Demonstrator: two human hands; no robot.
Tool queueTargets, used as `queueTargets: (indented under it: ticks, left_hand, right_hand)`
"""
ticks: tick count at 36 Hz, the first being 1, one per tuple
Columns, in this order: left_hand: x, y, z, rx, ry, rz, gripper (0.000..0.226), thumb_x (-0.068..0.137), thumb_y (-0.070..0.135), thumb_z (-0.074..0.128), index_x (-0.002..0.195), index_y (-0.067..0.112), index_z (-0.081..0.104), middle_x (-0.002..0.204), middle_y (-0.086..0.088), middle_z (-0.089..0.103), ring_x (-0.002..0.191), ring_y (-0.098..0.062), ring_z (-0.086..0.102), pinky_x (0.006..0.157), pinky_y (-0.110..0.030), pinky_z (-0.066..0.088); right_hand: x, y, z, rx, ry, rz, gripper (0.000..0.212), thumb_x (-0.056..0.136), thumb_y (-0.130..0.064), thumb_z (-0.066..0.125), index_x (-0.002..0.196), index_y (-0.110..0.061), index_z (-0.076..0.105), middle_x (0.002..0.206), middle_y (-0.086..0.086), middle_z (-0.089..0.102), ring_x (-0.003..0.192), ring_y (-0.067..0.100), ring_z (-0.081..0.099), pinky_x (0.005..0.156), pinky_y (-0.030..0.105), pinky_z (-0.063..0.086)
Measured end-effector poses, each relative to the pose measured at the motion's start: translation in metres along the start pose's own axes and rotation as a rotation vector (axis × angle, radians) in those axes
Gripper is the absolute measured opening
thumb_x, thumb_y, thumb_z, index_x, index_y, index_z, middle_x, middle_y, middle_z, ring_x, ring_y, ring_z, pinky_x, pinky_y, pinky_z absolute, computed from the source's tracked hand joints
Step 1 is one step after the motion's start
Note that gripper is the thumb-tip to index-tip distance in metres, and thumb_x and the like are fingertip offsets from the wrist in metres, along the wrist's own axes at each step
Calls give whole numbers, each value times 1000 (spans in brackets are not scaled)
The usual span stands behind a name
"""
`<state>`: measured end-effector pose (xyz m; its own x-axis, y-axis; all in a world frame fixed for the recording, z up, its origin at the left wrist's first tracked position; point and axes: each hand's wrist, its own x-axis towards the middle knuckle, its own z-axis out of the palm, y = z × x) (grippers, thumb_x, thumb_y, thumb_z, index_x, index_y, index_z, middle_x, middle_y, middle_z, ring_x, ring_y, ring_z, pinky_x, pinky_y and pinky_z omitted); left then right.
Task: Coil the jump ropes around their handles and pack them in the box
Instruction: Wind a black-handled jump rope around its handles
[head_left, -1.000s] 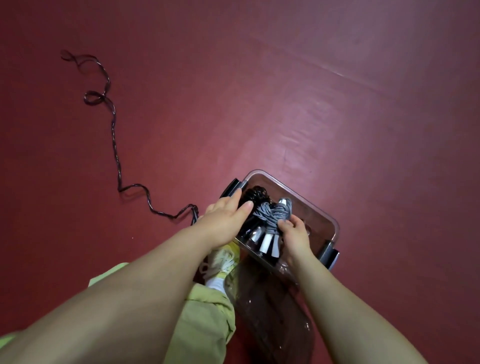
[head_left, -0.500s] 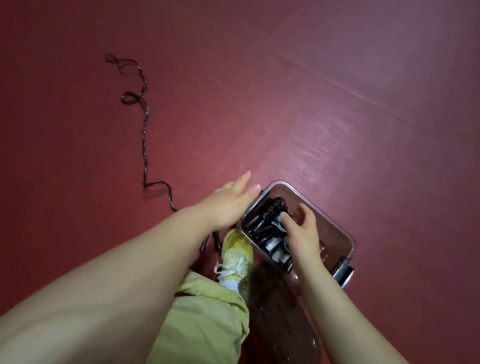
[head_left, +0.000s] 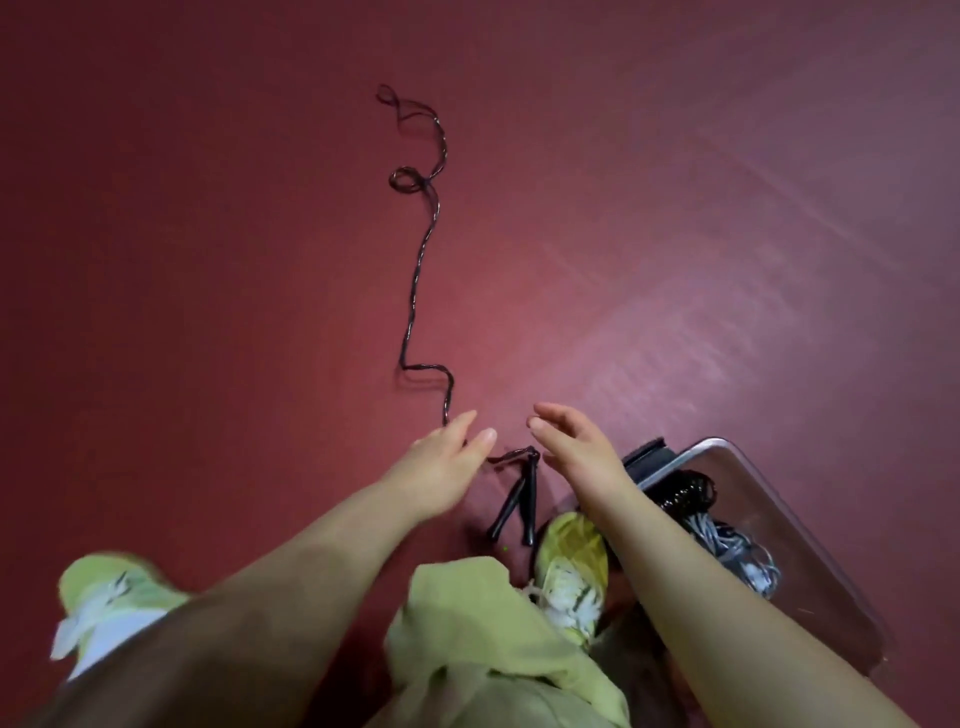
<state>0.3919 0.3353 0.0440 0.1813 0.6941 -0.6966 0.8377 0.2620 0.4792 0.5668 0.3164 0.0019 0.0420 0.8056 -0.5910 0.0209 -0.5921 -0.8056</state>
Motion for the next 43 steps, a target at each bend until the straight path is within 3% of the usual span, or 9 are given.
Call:
queueTargets:
  ticks: [3, 7, 10, 17, 21, 29, 34, 40, 43]
  left_hand:
    - [11, -28, 19, -80, -17, -60, 63, 96, 58, 32, 150, 27, 26, 156, -7, 30, 143, -23, 27, 116, -33, 21]
    - [20, -55, 34, -222, -57, -108, 58, 100, 49, 32, 151, 23, 25, 157, -4, 27, 144, -18, 24, 114, -29, 18]
    - [24, -67, 39, -312, -53, -130, 56, 100, 46, 33, 150, 21, 28, 156, -1, 29, 143, -15, 26, 112, -25, 18]
    - [23, -81, 42, -421, -28, -153, 54, 101, 45, 32, 147, 17, 35, 153, 0, 36, 140, -12, 31, 110, -22, 20]
    - [12, -74, 34, -453, 22, -126, 50, 102, 44, 30, 144, 18, 40, 151, -3, 39, 138, -15, 34, 102, -20, 22]
    - [-28, -47, -26, -520, 244, -79, 50, 102, 45, 30, 141, 19, 47, 148, -4, 43, 137, -18, 37, 104, -22, 25]
    - [-85, -33, -83, -521, 303, 26, 49, 99, 55, 29, 135, 31, 52, 141, 3, 50, 131, -18, 44, 104, -28, 29]
    - [-163, -23, -130, -490, 246, 219, 53, 63, 76, 51, 84, 28, 61, 83, 7, 64, 80, -16, 56, 77, -32, 41]
    - [-201, -30, -138, -295, 238, 229, 38, 73, 58, 69, 75, 23, 53, 64, 10, 49, 63, -12, 46, 62, -29, 35]
  right_hand:
    - [29, 26, 16, -125, -16, 61, 42, 95, -19, 61, 134, -7, 51, 128, 9, 57, 95, 3, 57, 72, 7, 46]
    - [63, 53, 23, -330, -38, 97, 60, 90, -20, 68, 142, -3, 42, 132, 2, 47, 115, 9, 46, 84, 10, 37]
    - [87, 70, 25, -626, -80, 120, 75, 84, -36, 74, 145, -9, 41, 143, 13, 47, 129, 25, 48, 107, 35, 38]
    - [98, 76, 29, -1271, -242, 95, 41, 86, -48, 63, 115, -19, 67, 123, 12, 60, 119, 33, 50, 92, 33, 42]
    - [77, 41, 42, -1011, -280, 107, 29, 98, -32, 55, 101, -4, 64, 97, 12, 66, 90, 26, 60, 65, 26, 36]
    - [10, -74, 83, -368, -359, 76, 24, 103, -34, 41, 96, -13, 50, 95, 13, 66, 78, 31, 62, 79, 52, 54]
    - [-47, -157, 102, -245, -422, -40, 25, 104, -34, 39, 97, -12, 49, 84, 9, 69, 54, 20, 64, 57, 35, 57]
    - [-111, -217, 118, -131, -392, -99, 28, 105, -36, 37, 116, -12, 46, 61, 2, 69, 43, 18, 61, 47, 27, 55]
    - [-147, -230, 131, -95, -367, -98, 33, 104, -36, 39, 124, -9, 46, 66, 6, 68, 41, 19, 60, 42, 26, 51]
